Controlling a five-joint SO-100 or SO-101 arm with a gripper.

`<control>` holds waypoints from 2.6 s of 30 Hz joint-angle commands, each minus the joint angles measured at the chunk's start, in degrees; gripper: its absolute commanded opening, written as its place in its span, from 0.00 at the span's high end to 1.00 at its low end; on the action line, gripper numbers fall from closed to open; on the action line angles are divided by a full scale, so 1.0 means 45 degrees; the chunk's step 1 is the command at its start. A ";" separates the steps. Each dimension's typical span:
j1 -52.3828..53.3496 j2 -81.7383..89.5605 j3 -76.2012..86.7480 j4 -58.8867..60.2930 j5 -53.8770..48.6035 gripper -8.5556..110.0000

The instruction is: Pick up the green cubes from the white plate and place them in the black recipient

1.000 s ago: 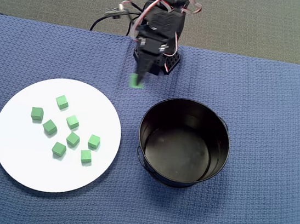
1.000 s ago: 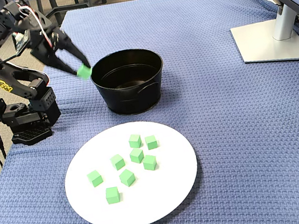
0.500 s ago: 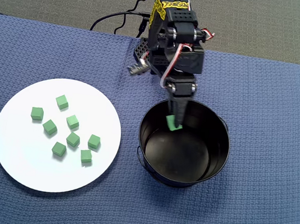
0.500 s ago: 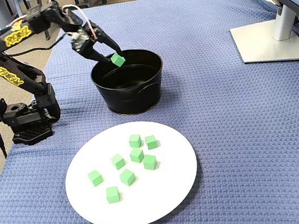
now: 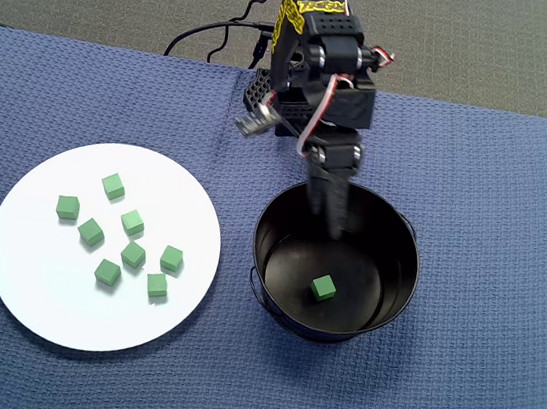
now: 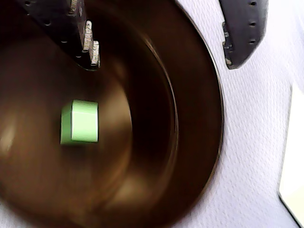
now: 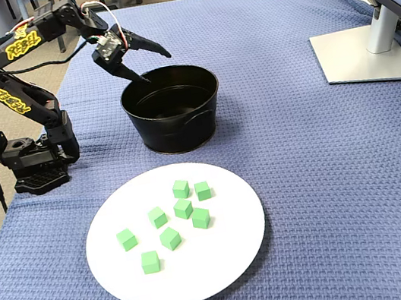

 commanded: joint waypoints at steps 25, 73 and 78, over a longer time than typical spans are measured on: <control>1.2520 -0.4746 0.1719 -0.5469 -1.1074 0.93; 1.4141 -0.8496 -0.0117 -0.5156 -1.7656 0.77; 1.4395 -0.8770 -0.0449 -0.5273 -1.7832 0.77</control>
